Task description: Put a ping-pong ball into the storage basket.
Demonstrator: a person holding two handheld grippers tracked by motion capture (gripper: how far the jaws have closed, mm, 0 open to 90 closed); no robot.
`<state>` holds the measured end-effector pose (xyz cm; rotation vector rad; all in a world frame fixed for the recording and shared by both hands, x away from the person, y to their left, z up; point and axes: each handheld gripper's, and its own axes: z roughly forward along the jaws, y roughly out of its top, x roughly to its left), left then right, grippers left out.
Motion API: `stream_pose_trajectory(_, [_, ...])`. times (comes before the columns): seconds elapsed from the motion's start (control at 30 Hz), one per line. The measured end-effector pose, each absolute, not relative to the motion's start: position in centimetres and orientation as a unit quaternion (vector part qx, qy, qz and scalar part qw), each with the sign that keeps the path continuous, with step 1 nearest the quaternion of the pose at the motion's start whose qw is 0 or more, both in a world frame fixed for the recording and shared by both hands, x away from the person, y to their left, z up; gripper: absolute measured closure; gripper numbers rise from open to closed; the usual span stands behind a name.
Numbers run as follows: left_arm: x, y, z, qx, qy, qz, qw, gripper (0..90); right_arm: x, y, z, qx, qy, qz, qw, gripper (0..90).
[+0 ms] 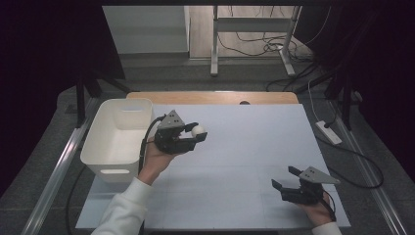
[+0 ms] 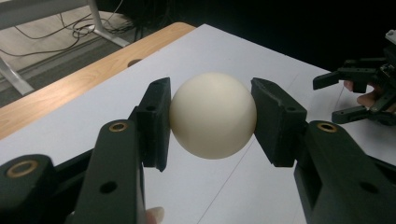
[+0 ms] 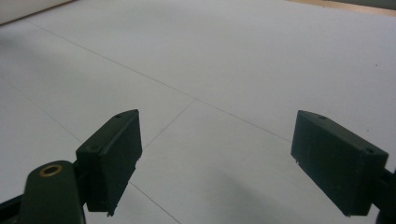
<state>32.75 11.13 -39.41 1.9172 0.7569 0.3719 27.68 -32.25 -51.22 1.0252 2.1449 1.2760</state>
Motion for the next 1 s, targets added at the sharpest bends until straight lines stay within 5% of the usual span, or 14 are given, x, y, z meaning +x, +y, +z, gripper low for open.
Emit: stream_pose_trajectory(1.0, [33.3, 14.9, -38.4, 0.763, 0.360, 0.188, 0.503, 50.9, 27.7, -32.2, -51.3, 0.369, 0.776, 0.461, 0.220, 16.4])
